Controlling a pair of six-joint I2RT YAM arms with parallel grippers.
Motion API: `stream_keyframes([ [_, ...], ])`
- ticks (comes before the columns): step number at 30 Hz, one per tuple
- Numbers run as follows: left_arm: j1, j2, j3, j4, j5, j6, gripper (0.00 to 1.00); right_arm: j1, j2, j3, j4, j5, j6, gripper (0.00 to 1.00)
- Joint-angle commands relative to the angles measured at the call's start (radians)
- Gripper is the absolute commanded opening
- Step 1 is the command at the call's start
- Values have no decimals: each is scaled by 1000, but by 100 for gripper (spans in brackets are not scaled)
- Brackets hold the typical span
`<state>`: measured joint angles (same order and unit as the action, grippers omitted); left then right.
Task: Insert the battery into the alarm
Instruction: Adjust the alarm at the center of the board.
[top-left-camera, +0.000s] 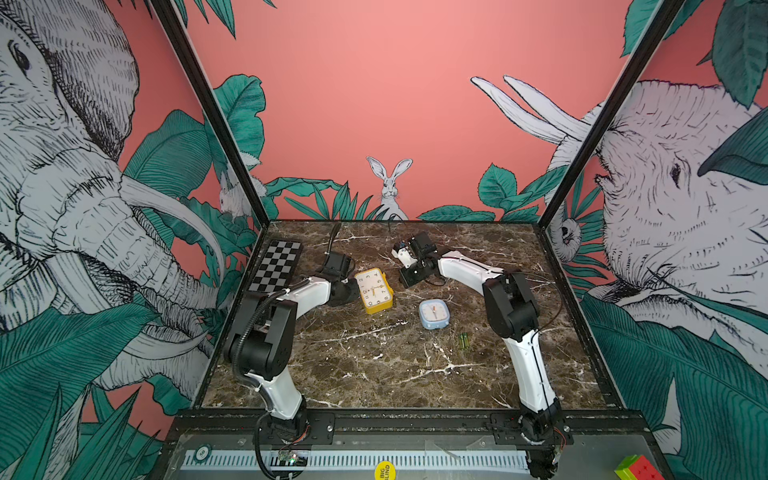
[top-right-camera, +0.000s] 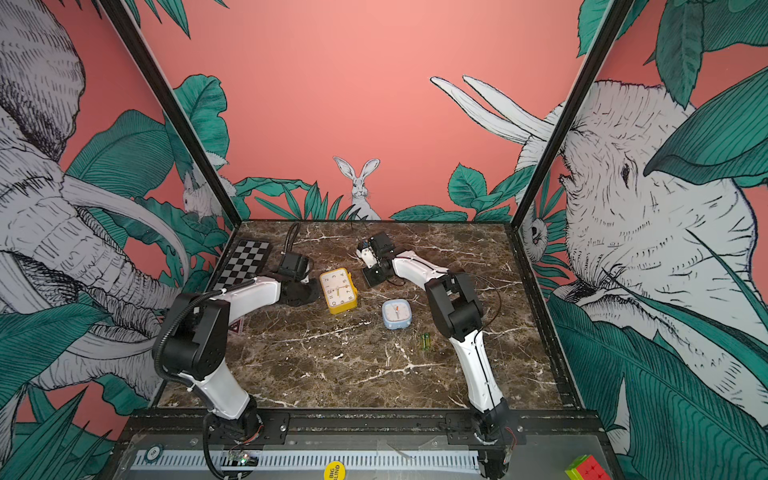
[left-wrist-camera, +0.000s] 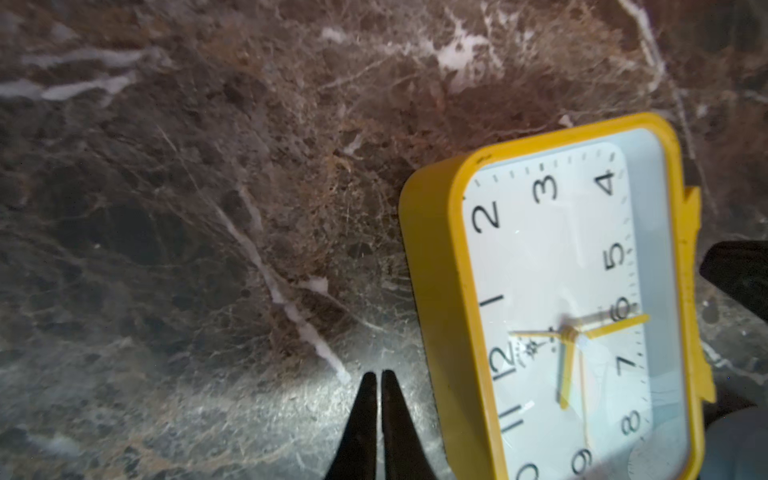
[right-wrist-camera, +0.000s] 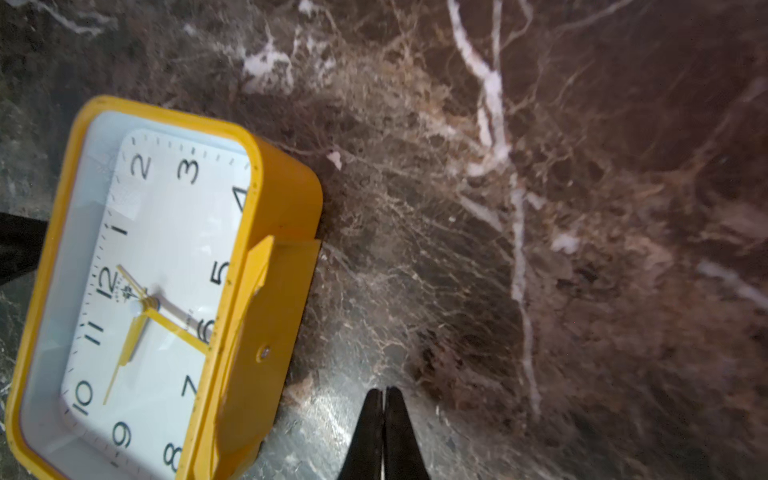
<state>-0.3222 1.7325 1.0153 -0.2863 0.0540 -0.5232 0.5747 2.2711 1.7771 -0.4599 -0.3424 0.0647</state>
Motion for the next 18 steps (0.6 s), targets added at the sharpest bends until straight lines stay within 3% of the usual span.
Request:
stream_keyframes([
  [1, -3, 7, 32, -28, 28, -19, 6, 16, -17, 0, -45, -44, 5, 5],
  [18, -39, 71, 55, -32, 96, -54, 1, 59, 1, 35, -137, -207, 9, 0],
])
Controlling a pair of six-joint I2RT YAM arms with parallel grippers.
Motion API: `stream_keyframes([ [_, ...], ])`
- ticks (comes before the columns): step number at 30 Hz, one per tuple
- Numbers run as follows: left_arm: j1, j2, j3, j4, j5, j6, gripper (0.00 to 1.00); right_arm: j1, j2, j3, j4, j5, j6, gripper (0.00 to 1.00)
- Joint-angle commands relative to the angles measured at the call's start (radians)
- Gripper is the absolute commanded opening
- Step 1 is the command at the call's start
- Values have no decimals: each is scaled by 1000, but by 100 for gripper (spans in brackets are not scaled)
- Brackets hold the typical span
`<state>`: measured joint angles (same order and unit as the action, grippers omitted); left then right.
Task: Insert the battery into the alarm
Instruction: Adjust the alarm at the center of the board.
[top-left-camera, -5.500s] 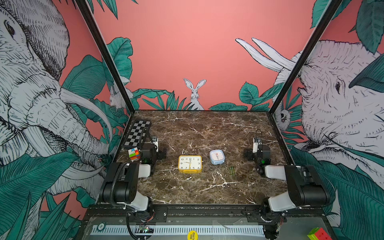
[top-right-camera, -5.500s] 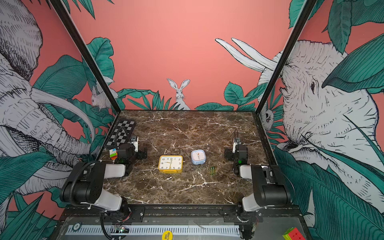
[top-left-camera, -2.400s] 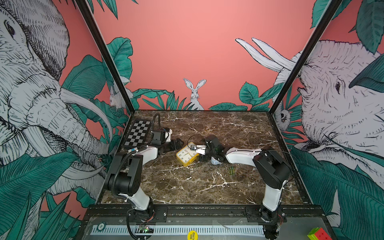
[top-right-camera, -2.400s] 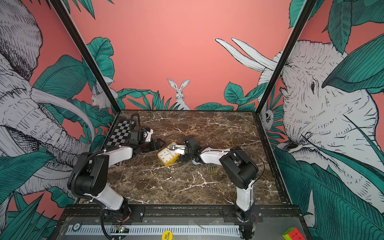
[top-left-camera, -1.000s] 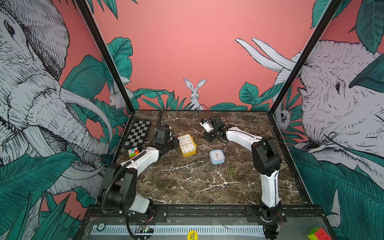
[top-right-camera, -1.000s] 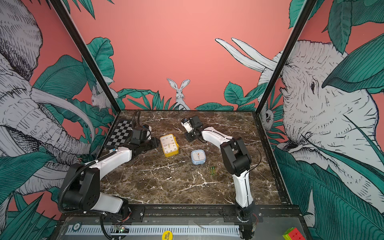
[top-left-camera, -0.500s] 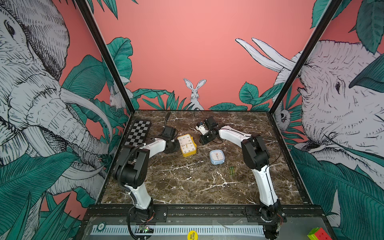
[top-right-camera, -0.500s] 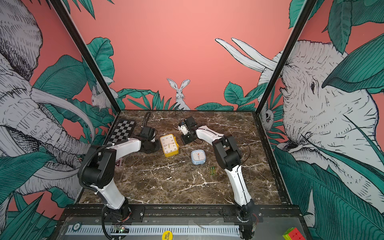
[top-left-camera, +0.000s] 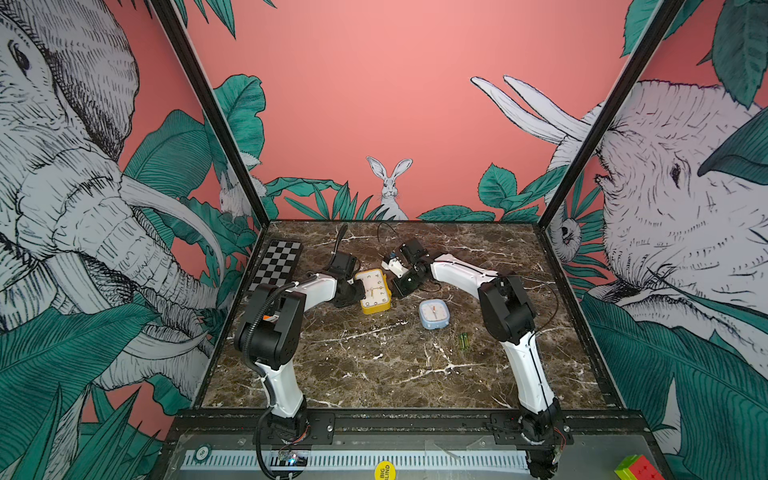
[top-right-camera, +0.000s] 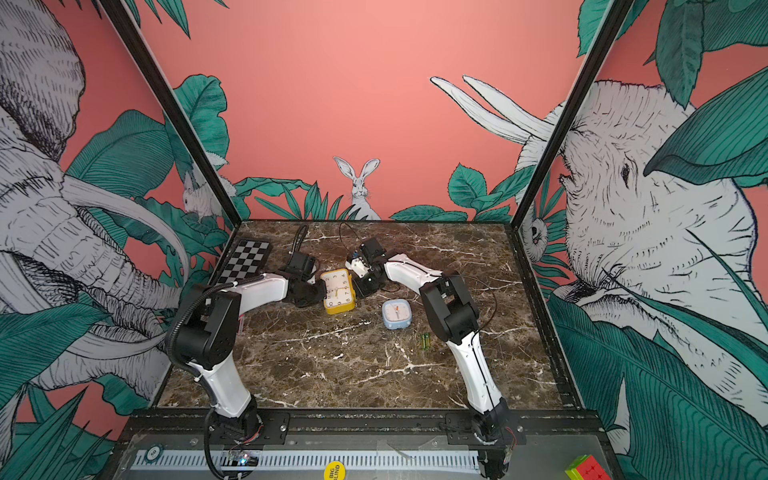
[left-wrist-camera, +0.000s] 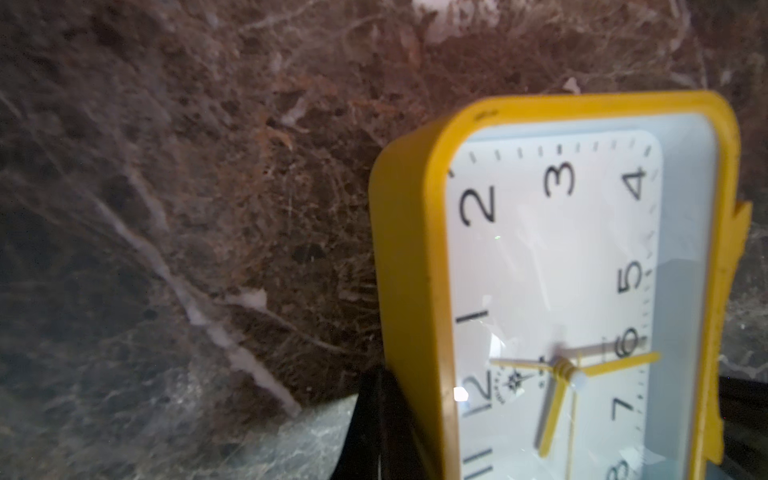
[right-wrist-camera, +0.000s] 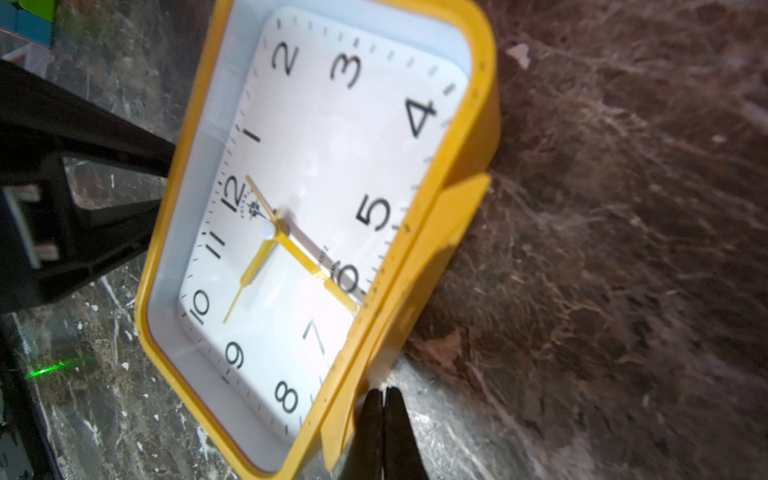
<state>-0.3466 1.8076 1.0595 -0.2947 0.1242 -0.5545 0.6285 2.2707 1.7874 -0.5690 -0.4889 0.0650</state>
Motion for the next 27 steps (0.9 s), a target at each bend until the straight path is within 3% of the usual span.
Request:
stream_keyframes([
  [1, -15, -5, 6, -22, 28, -27, 1, 5, -3, 21, -26, -66, 14, 0],
  [13, -27, 18, -10, 17, 63, -58, 0, 8, -50, 24, -11, -175, 106, 0],
  [27, -43, 77, 31, 36, 99, -52, 0, 9, -104, 51, -41, -178, 144, 0],
])
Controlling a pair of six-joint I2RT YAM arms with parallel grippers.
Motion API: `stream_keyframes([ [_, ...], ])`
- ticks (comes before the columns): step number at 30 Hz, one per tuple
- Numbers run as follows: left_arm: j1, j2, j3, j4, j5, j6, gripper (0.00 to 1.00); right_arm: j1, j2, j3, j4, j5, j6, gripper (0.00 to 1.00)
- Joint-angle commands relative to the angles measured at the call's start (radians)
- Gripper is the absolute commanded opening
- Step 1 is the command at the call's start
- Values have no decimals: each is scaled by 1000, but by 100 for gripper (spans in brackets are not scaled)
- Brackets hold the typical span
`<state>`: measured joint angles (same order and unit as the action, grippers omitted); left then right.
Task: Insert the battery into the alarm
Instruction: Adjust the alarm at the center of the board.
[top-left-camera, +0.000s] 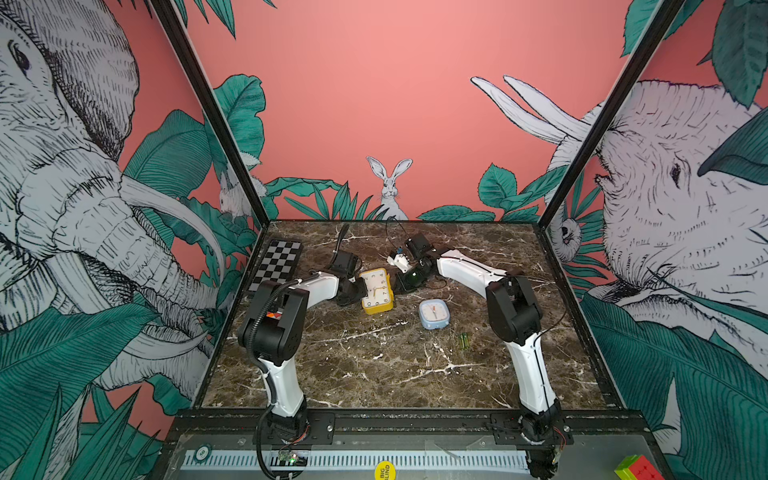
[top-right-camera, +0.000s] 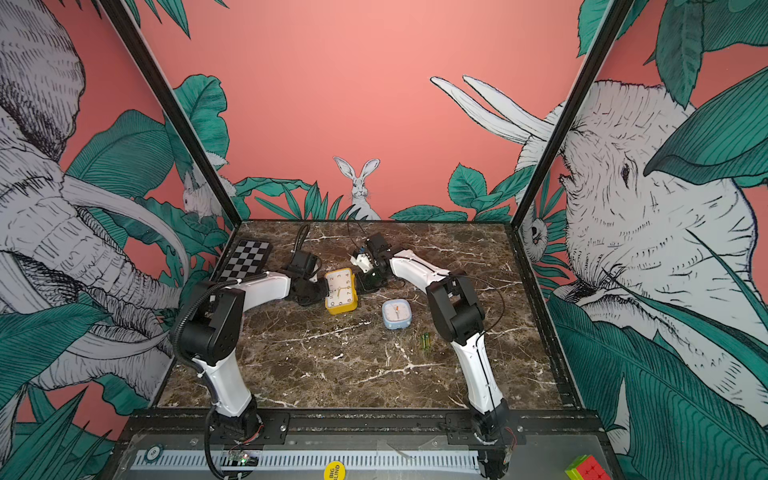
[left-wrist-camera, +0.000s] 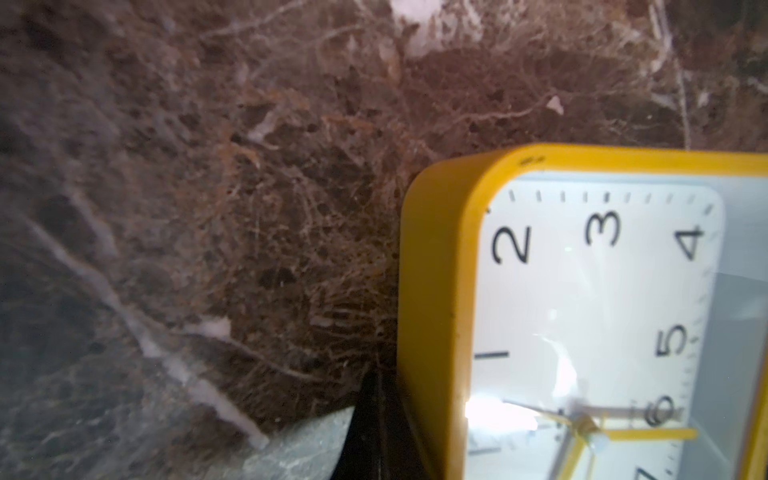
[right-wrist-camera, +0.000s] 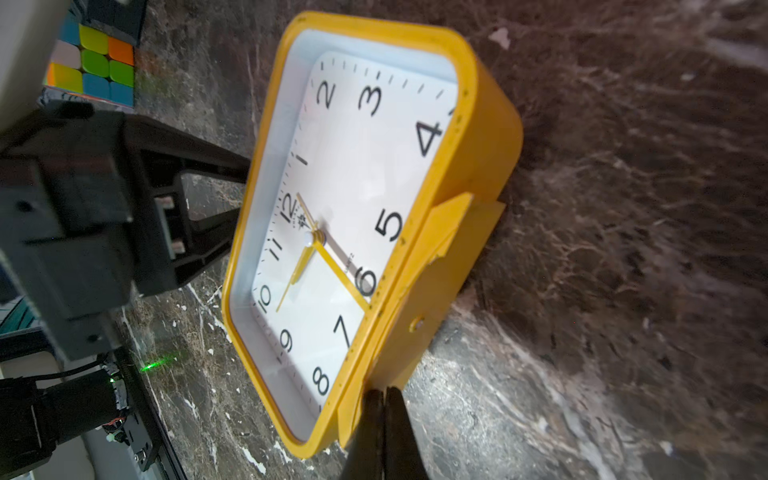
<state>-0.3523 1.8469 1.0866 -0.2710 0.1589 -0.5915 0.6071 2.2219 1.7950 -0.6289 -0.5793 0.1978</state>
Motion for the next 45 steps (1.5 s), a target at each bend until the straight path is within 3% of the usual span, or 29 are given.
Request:
stream_keyframes([
  [1, -37, 38, 4, 11, 62, -13, 0, 31, -56, 47, 14, -88, 11, 0],
  [25, -37, 41, -15, 41, 87, -12, 0, 83, -38, 129, -84, -12, -8, 0],
  [41, -21, -118, -52, 8, -53, 52, 15, 83, 18, 227, -77, -22, 15, 0],
  [45, -20, -179, -53, -6, -71, 76, 25, 83, -19, 216, -47, -27, 3, 0],
])
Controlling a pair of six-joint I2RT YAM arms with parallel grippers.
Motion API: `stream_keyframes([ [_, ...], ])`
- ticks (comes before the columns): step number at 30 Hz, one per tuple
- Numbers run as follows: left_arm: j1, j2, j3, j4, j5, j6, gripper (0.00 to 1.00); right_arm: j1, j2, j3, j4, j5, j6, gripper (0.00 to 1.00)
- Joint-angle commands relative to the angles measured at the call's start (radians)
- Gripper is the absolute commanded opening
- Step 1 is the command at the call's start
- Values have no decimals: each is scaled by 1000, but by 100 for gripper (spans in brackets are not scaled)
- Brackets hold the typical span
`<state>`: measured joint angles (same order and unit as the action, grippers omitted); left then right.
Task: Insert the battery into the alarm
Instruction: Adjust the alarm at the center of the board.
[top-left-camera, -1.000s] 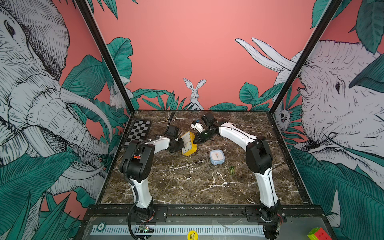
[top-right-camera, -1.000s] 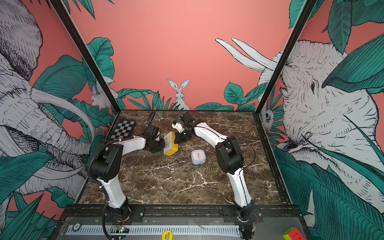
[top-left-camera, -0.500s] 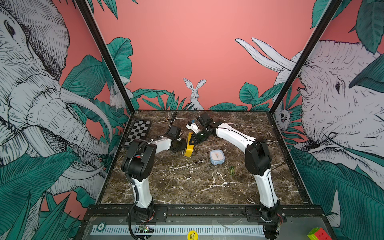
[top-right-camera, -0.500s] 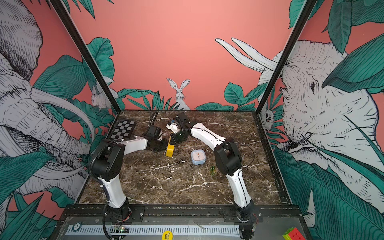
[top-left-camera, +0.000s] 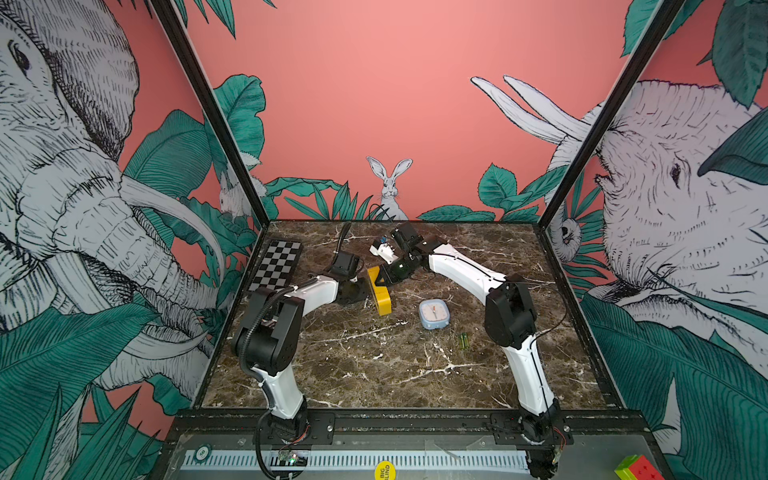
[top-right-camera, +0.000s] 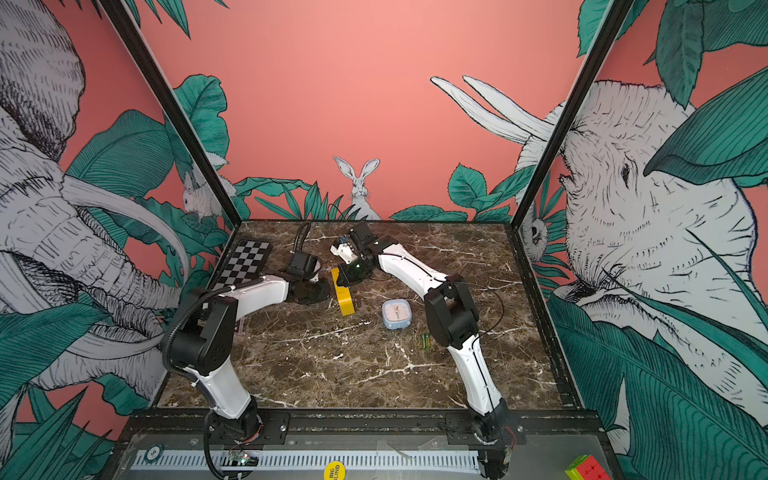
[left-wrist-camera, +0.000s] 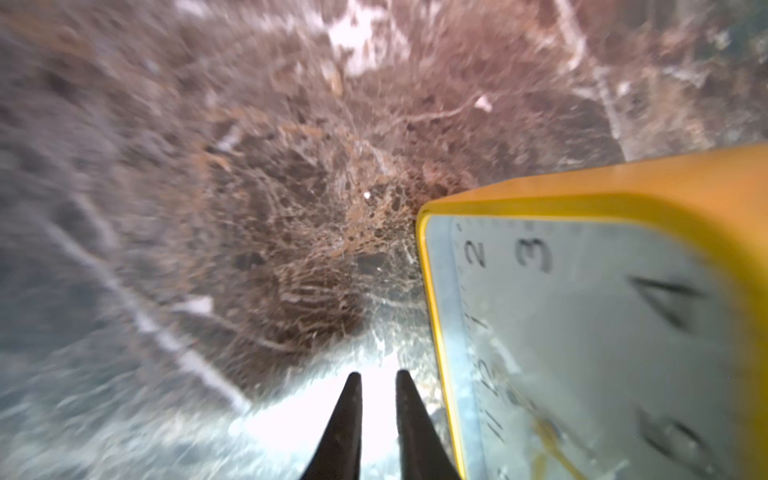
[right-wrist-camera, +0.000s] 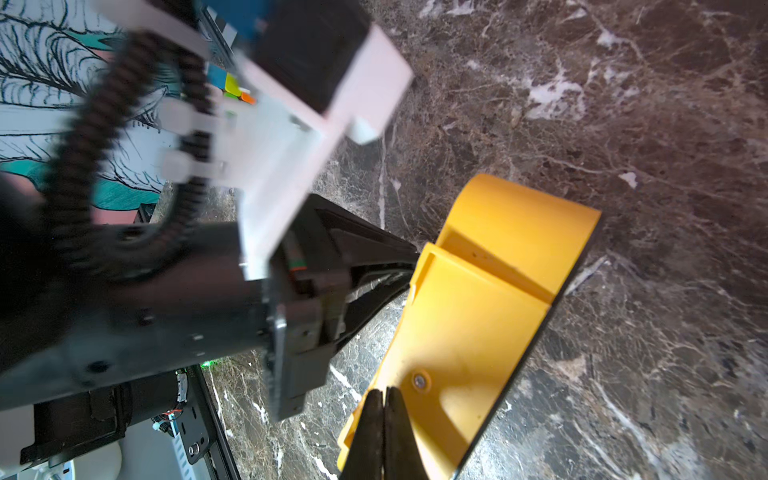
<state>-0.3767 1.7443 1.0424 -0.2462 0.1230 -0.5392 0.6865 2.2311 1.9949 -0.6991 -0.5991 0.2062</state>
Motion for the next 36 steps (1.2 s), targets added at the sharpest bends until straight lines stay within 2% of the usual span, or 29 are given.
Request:
stream_keyframes([
  [1, 5, -95, -7, -37, -43, 29, 27, 3, -46, 6, 43, -7, -4, 2],
  [2, 4, -110, -6, -42, -50, 32, 29, 4, -61, -1, 56, -5, -6, 7],
  [4, 4, -143, -8, -51, -79, 42, 33, 3, -90, -5, 56, 27, -7, 29],
  [6, 5, -169, -3, -60, -99, 52, 35, 4, -107, -5, 38, 70, -7, 41],
  [13, 38, -204, 18, -79, -100, 68, 40, 22, -119, -16, -71, 224, -13, 75],
  [14, 44, -205, 18, -80, -99, 71, 41, 27, -117, -16, -84, 243, -21, 77],
  [25, 97, -242, -23, -92, -97, 83, 43, 72, 17, 103, -185, 248, -56, 81],
  [30, 105, -250, -33, -95, -96, 87, 43, 76, 76, 173, -240, 280, -60, 76],
  [36, 104, -240, -31, -90, -85, 86, 44, 86, 109, 221, -277, 339, -78, 64],
])
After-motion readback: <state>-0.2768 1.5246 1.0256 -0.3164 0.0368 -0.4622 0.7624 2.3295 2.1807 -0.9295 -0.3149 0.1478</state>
